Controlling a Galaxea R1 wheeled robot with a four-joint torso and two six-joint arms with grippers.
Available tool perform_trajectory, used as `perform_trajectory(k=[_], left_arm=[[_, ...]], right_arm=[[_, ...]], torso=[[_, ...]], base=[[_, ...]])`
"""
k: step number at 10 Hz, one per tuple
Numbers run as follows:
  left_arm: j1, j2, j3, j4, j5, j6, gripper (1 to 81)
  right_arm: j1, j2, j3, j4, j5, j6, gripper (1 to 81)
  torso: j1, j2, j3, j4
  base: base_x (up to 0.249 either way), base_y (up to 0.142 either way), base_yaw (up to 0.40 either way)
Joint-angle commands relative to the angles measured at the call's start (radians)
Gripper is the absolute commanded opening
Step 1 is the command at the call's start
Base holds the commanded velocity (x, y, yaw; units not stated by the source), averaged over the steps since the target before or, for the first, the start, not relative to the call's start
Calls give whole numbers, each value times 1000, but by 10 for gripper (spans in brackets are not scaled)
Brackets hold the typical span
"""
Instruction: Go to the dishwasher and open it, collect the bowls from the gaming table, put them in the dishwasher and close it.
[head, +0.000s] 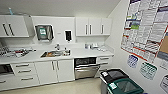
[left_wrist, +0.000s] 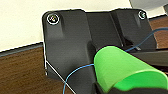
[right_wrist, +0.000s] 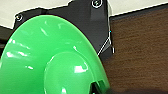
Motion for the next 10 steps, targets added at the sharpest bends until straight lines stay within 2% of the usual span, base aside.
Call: perform_trajectory(k=[1,7,10], left_arm=[[-51,-7,4,9,54,10,10],[-51,-4,1,9,54,10,10],[-51,-4,1,9,54,10,10]], right_arm=[[41,-24,-2,-9,-43,-3,10],[41,-24,-2,-8,-43,-3,10],[40,-23,-4,-8,-43,-3,10]], torso=[[1,0,0,0],[1,0,0,0],[1,0,0,0]], base=[[93,0,0],[92,0,0],[91,62,0]])
